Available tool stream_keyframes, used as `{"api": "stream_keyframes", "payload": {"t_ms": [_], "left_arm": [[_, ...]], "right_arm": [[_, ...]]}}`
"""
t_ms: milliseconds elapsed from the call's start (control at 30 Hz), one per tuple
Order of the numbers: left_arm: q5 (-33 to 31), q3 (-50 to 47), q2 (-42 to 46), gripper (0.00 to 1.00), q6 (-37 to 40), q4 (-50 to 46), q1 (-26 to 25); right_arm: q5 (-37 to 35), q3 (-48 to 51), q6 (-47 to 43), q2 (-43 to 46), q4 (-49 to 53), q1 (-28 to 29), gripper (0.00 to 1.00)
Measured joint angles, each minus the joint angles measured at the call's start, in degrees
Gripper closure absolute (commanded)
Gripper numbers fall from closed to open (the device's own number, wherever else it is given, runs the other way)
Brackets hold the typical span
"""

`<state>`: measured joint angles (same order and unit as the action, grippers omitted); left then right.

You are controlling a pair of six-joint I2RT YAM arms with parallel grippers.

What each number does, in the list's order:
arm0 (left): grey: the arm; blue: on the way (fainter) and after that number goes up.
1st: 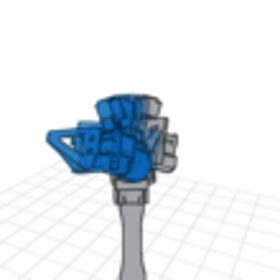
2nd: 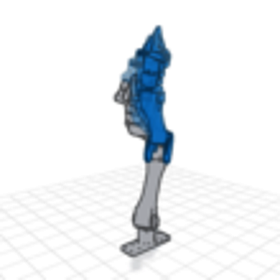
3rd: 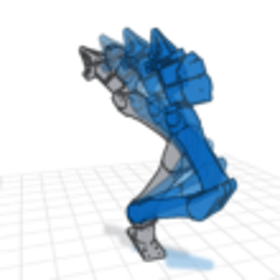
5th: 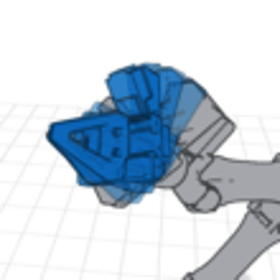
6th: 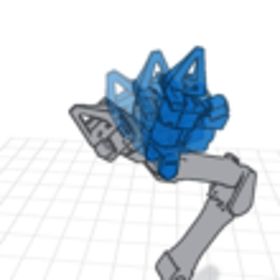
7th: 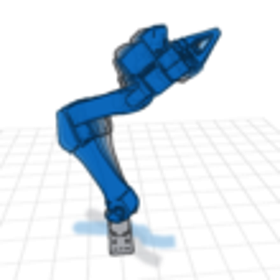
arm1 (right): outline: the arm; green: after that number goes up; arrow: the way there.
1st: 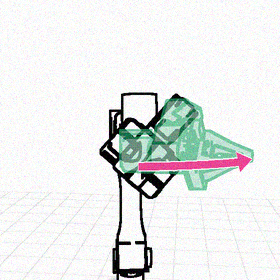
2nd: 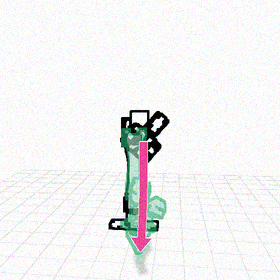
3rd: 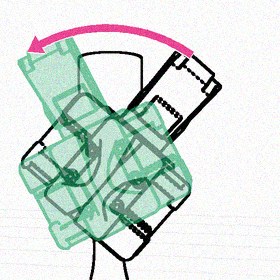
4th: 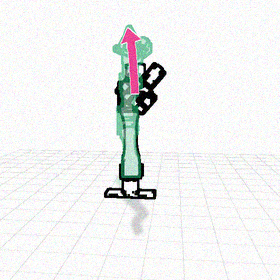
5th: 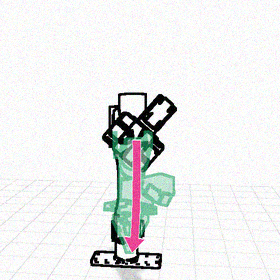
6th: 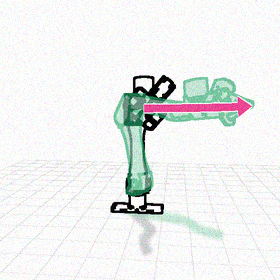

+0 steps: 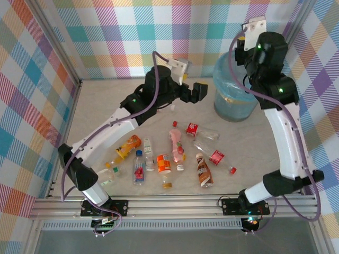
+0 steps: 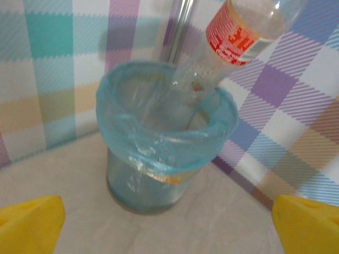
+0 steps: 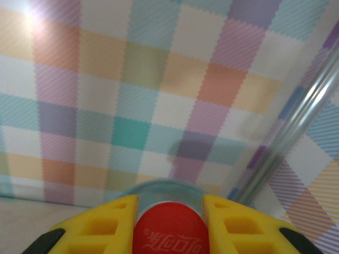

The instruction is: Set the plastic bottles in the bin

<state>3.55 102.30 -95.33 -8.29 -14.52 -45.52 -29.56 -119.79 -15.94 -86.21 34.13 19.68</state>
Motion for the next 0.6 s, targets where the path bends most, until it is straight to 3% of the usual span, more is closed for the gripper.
{"api": "stream_keyframes", "payload": {"t_ms": [267, 600], "left_arm": [[1.0, 0.0, -2.3, 0.0, -4.3, -2.2, 0.0], [1.1, 0.0, -3.2, 0.0, -4.8, -5.0, 0.0]], "right_arm": [[0.3, -0.1, 4.6, -5.8, 4.6, -0.9, 1.0], [0.4, 4.9, 15.0, -5.8, 7.0, -1.2, 1.0]]}}
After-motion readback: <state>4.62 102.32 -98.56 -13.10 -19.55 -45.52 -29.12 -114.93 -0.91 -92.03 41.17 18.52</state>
